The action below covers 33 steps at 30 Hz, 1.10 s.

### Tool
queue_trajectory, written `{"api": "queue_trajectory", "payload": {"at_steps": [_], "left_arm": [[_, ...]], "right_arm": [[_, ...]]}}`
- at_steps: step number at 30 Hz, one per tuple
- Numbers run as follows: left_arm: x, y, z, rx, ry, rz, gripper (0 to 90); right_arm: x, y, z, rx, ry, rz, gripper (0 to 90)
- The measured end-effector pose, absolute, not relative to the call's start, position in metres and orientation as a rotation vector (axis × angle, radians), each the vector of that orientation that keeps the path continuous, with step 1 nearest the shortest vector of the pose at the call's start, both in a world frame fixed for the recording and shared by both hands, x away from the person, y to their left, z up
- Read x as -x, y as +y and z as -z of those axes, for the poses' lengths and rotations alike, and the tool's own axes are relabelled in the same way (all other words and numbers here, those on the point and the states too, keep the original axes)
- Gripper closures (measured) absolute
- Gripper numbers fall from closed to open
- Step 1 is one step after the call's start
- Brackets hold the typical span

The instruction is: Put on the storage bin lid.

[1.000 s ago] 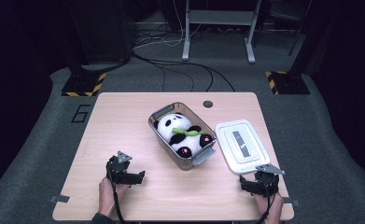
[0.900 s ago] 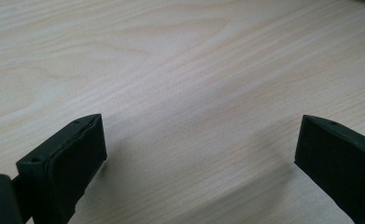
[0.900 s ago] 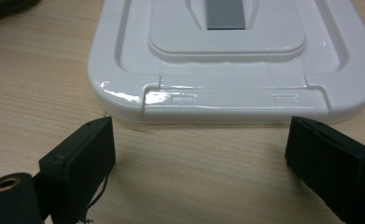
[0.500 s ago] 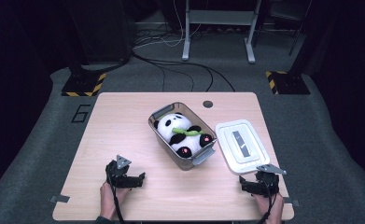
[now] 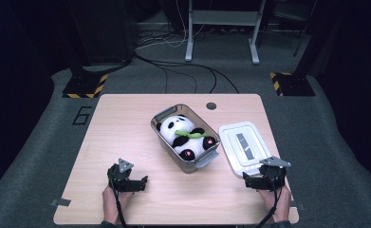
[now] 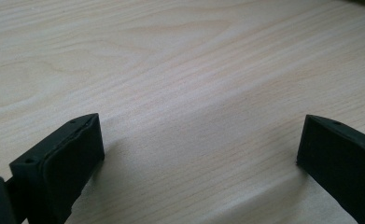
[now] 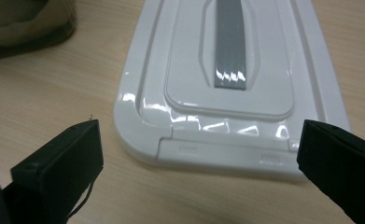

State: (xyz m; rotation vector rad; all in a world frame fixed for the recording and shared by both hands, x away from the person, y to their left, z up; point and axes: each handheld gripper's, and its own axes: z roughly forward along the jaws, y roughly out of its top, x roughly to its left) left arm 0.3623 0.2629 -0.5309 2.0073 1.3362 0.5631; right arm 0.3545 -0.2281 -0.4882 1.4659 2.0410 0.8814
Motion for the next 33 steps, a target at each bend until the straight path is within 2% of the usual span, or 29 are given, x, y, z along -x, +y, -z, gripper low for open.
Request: {"api": "queue_trajectory", "payload": {"at_steps": [6, 27, 30, 33], "left_arm": [[-0.362, 0.263, 0.531, -2.007, 1.335, -0.563, 0.3], [-0.362, 0.263, 0.530, -2.027, 1.318, -0.558, 0.3], [-0.362, 0.263, 0.530, -2.028, 1.317, -0.558, 0.3], [-0.362, 0.263, 0.530, -2.027, 1.318, -0.558, 0.3]], "right_arm": [[-0.375, -0.230, 0.482, -1.446, 2.058, -0.883, 0.0], [-0.444, -0.226, 0.493, -1.485, 2.094, -0.842, 0.4], [-0.451, -0.223, 0.494, -1.499, 2.087, -0.828, 5.6], [-0.456, -0.218, 0.498, -1.476, 2.093, -0.794, 19.1]]}}
